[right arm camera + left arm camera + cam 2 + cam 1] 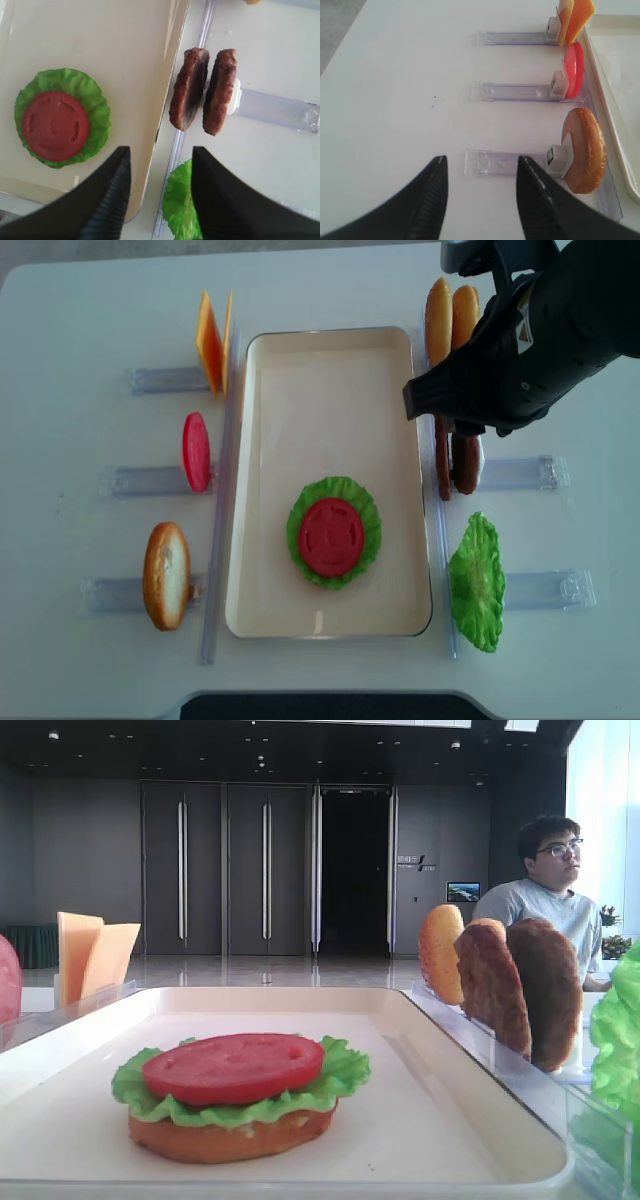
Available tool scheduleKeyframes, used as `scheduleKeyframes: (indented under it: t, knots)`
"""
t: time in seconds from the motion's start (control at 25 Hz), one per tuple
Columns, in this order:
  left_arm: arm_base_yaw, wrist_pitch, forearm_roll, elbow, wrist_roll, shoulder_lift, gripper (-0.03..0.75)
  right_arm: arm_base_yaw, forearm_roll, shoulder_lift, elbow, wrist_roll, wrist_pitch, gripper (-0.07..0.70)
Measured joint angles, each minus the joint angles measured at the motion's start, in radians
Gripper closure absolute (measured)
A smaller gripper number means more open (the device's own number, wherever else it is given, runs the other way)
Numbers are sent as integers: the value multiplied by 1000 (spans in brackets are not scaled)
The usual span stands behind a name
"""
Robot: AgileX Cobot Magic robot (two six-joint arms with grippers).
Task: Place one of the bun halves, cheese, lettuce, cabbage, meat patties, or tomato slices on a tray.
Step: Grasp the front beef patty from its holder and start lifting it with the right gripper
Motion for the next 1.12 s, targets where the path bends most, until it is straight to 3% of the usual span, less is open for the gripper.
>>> scheduleKeyframes:
  t: [0.16, 0.48, 1.12]
  knots:
    - [0, 0, 0, 0, 0, 0, 370, -33, 36, 51, -4, 12, -16, 305]
    - [0, 0, 0, 0, 0, 0, 388, -97, 126, 143, -9, -15, -130, 281]
    - [0, 0, 0, 0, 1, 0, 397, -114, 95, 287, -9, -66, -167, 281]
